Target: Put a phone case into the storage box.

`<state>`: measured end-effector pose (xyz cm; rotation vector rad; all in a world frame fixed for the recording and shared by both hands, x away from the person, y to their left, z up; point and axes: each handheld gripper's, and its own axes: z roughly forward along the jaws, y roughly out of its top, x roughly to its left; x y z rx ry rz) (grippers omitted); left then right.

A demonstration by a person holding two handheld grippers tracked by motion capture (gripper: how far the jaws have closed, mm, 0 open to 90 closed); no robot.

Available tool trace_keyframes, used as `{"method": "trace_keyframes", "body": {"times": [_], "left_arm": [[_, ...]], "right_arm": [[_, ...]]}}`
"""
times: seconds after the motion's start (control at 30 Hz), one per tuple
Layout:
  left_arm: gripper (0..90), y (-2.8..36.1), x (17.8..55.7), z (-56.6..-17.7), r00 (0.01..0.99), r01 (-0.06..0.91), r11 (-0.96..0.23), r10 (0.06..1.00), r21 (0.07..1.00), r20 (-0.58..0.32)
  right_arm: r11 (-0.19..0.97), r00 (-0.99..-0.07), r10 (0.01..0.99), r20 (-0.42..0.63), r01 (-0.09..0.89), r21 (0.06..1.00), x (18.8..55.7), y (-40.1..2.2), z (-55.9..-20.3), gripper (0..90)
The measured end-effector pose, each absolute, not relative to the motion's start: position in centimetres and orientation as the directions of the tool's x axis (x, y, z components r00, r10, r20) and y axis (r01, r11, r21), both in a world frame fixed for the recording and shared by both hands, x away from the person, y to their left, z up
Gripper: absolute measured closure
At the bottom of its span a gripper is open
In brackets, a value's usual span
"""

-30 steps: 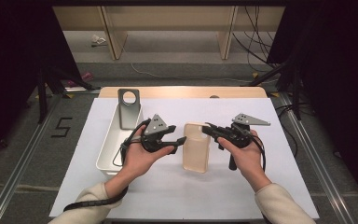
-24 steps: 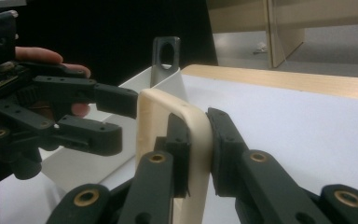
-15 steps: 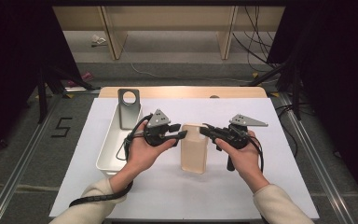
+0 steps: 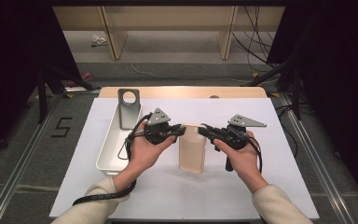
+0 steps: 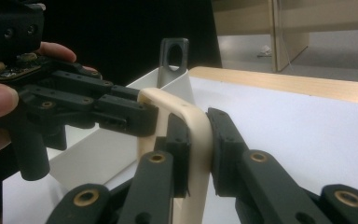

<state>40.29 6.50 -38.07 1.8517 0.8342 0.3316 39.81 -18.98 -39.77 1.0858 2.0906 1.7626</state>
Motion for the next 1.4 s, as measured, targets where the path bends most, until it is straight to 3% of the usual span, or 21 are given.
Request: {"method": "trace_keyframes", "body": {"times": [0.4,0.93,1.17,1.4], "left_arm": [[83.2,6.4,39.5,-37.3,0.698,0.344,-0.223,0.71,0.912,-0.09],[83.2,7.7,40.0,-36.5,0.666,0.316,-0.208,0.744,0.926,-0.06],[83.2,8.9,40.3,-35.7,0.648,0.313,-0.178,0.758,0.933,-0.073],[83.2,10.1,40.6,-35.0,0.633,0.305,-0.154,0.77,0.94,-0.08]], "right_arm": [[0.045,-0.718,0.643,0.266,0.383,0.923,39.9,-18.7,-40.0,76.1],[0.135,-0.735,0.659,0.162,0.328,0.935,39.8,-18.6,-39.5,33.3],[0.166,-0.736,0.661,0.149,0.336,0.927,39.6,-19.2,-39.6,25.8],[0.176,-0.722,0.678,0.137,0.341,0.924,39.5,-20.2,-39.7,23.9]]}}
